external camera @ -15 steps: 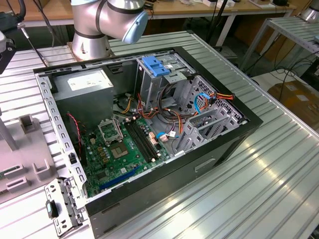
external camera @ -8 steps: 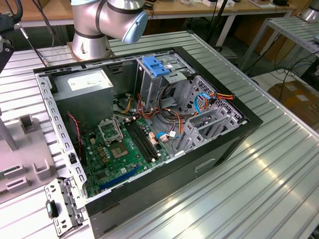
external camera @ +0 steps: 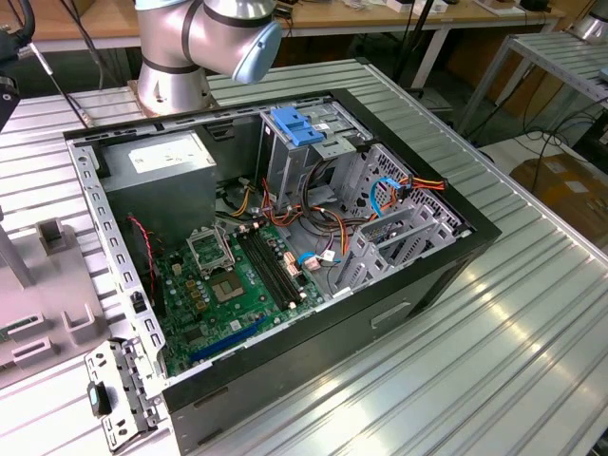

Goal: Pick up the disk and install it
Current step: 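Reach for the disk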

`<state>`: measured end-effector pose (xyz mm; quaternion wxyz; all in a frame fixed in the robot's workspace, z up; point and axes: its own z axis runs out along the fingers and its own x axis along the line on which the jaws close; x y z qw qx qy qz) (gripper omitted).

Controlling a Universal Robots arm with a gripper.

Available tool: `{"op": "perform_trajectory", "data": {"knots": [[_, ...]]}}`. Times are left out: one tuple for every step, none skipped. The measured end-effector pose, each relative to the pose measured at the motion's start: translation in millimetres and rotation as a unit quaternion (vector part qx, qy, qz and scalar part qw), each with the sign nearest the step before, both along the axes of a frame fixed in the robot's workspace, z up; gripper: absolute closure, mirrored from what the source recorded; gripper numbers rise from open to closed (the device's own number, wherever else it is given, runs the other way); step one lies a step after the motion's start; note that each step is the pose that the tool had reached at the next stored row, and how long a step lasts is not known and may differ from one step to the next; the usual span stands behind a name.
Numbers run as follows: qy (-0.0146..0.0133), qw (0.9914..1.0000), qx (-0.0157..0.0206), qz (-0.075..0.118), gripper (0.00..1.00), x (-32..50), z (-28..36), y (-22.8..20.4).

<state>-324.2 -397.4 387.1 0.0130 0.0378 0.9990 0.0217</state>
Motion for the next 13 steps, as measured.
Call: {"op": "perform_trajectory", "data": {"knots": [[0.0, 1.0, 0.0, 0.0, 0.89, -0.7, -0.3, 0.4], [0.0, 1.0, 0.0, 0.0, 0.89, -1.3, -0.5, 0.7], [0.0, 1.0, 0.0, 0.0, 0.89, -1.7, -0.8, 1.0], [0.0, 1.0, 0.0, 0.0, 0.89, -2.2, -0.9, 1.3], [0.0, 1.0, 0.0, 0.0, 0.89, -2.6, -1.0, 1.6], [0.0, 1.0, 0.0, 0.0, 0.89, -3.1, -1.2, 2.0], [0.0, 1.0, 0.0, 0.0, 0.89, -3.6, -1.5, 2.4], [-0.0001, 1.0, 0.0001, 0.0, 0.89, -3.9, -1.8, 2.8], [-0.0001, 1.0, 0.0001, 0.0, 0.89, -4.4, -2.1, 3.5], [-0.0001, 1.0, 0.0001, 0.0, 0.89, -4.8, -2.2, 4.1], [0.0, 1.0, 0.0, 0.0, 0.89, -5.1, -2.4, 4.6], [0.0, 1.0, 0.0, 0.0, 0.89, -5.8, -2.7, 5.4], [0.0, 1.0, 0.0, 0.0, 0.89, -6.5, -3.0, 6.1]]}}
